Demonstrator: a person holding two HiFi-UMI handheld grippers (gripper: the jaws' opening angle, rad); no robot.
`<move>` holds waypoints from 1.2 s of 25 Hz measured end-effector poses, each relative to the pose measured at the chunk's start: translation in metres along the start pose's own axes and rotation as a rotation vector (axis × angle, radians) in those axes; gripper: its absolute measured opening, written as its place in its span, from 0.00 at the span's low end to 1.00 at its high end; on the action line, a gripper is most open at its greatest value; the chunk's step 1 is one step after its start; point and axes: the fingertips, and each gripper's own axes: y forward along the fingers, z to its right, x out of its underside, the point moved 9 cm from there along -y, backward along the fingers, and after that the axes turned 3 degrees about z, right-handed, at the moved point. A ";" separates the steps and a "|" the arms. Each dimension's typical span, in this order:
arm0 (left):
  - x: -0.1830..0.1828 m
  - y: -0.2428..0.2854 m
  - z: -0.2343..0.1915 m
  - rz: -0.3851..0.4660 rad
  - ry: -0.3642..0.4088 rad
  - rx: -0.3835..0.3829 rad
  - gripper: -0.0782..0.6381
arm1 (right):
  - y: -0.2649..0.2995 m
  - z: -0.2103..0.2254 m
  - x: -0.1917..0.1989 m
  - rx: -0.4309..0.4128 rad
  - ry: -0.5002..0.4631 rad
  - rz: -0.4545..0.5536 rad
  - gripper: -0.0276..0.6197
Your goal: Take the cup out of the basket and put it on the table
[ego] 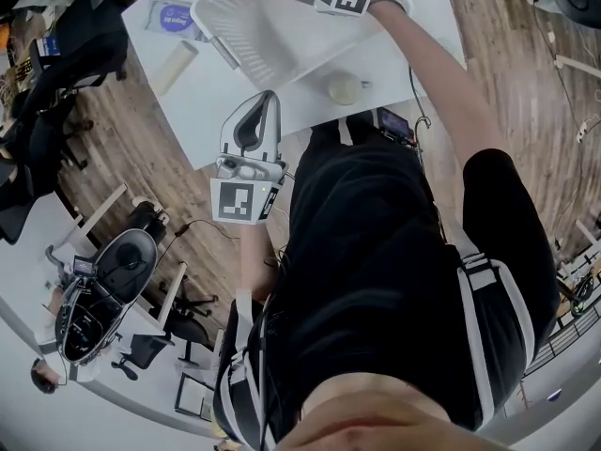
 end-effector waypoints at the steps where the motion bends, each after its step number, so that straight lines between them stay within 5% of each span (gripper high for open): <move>1: 0.000 0.000 0.000 -0.001 -0.002 -0.002 0.13 | 0.001 0.000 0.002 -0.003 0.002 -0.008 0.19; 16: 0.002 0.001 -0.006 -0.011 -0.009 -0.007 0.13 | 0.020 -0.002 0.020 -0.021 -0.031 -0.104 0.13; 30: 0.000 -0.001 -0.004 -0.009 -0.004 -0.008 0.14 | 0.016 -0.002 0.017 -0.013 -0.039 -0.087 0.10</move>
